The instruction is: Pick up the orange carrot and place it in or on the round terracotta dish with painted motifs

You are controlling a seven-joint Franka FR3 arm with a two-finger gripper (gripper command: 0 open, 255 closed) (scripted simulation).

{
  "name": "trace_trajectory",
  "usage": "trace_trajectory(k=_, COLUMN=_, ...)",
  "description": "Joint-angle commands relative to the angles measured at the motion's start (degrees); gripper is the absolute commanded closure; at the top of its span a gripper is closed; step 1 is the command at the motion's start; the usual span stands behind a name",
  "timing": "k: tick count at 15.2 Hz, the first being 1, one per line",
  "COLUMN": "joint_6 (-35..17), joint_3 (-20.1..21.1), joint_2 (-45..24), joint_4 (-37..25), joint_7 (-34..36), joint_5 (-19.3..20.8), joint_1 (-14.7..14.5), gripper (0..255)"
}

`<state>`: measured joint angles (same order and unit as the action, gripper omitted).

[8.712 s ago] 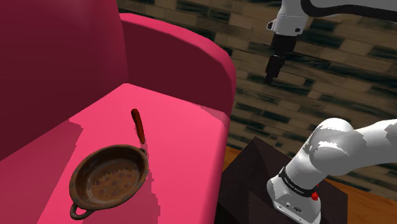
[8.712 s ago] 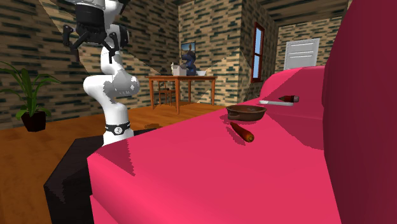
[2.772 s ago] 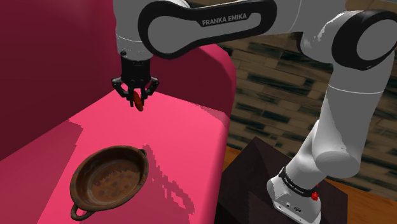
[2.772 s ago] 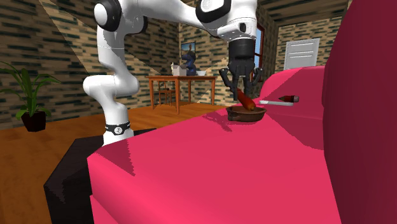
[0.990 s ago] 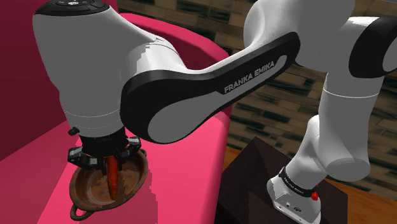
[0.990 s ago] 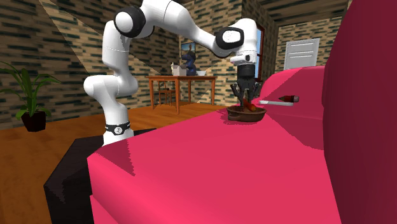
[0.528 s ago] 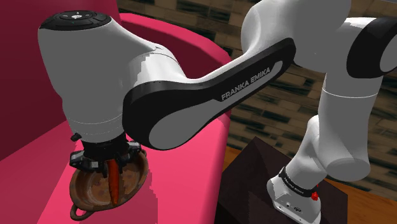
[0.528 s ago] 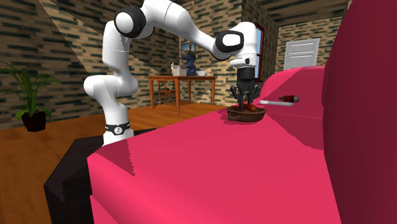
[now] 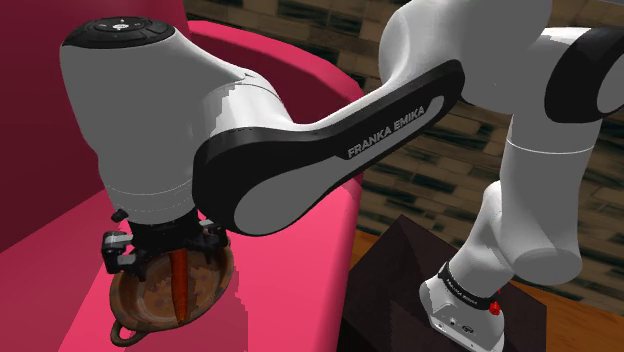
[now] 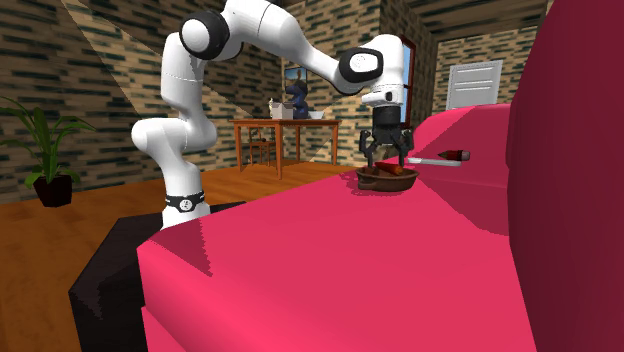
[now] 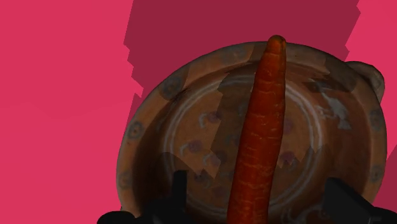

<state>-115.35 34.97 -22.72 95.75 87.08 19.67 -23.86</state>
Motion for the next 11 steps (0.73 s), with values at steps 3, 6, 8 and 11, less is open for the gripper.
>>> trace_trajectory(k=3, joint_6=3.2, joint_3=0.5, joint_2=1.3, joint_4=-2.1, joint_7=-0.7, joint_5=-1.1, joint_1=0.0, gripper=0)
trace_trajectory(k=6, joint_6=6.1, joint_3=0.9, joint_2=2.2, joint_4=-4.3, joint_7=-1.2, joint_5=-1.8, joint_1=-0.1, gripper=0)
trace_trajectory(k=8, joint_6=6.1, joint_3=0.9, joint_2=2.2, joint_4=-4.3, joint_7=-1.2, joint_5=-1.8, joint_1=-0.1, gripper=0)
trace_trajectory(k=11, joint_6=6.1, joint_3=0.9, joint_2=2.2, joint_4=-4.3, joint_7=-1.2, joint_5=-1.8, joint_1=-0.1, gripper=0)
